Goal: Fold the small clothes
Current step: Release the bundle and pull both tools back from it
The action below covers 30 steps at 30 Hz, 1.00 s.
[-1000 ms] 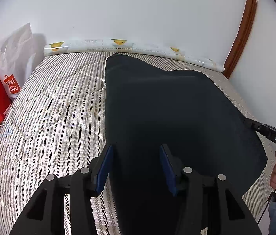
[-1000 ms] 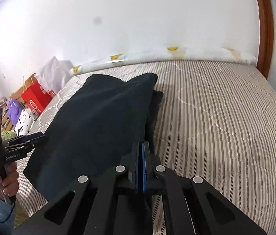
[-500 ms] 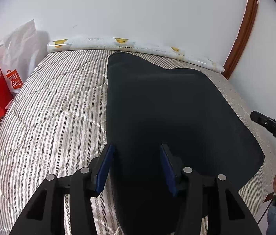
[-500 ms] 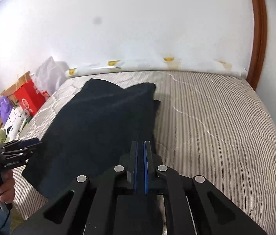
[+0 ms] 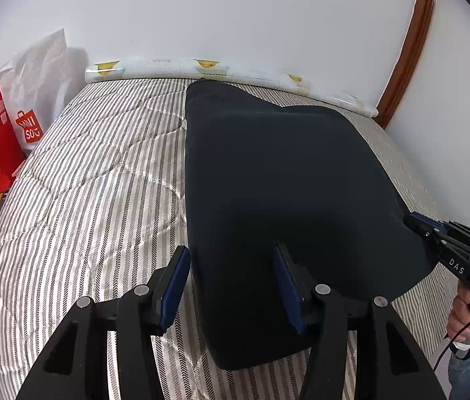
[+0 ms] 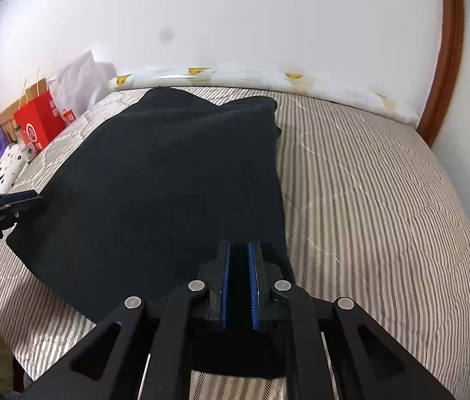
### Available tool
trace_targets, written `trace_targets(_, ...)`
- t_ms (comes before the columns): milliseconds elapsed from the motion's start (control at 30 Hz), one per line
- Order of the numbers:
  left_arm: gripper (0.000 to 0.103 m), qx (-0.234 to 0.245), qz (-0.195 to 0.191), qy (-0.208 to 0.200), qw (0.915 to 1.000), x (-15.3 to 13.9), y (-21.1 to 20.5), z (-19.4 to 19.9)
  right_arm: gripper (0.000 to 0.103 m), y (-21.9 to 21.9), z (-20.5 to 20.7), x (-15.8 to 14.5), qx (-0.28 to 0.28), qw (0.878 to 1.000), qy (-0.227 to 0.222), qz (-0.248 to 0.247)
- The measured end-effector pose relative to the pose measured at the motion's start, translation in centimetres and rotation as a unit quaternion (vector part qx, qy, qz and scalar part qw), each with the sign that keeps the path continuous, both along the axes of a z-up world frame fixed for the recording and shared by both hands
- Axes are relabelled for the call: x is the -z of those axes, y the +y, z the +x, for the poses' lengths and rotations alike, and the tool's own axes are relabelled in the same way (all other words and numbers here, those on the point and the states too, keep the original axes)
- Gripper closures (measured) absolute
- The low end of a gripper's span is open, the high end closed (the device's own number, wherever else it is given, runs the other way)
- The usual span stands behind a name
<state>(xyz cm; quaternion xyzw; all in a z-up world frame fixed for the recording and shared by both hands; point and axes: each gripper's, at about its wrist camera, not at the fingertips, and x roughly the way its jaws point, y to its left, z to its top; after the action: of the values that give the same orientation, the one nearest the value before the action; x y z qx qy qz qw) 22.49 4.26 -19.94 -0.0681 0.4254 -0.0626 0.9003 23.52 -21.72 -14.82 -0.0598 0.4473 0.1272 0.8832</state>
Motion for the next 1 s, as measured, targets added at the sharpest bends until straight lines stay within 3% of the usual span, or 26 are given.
trace_targets(633,0.053,0.005,0.009,-0.003,0.9999,-0.9,-0.7,-2.7,0.092,-0.7,-1.4,-2.1,0.022,0.999,0.001,0.024)
trace_targets(1000,0.053,0.007,0.009,-0.021,0.9997,-2.5,-1.5,-6.3,0.092,-1.2,-4.4,-3.5,0.025,0.999,-0.008,0.026)
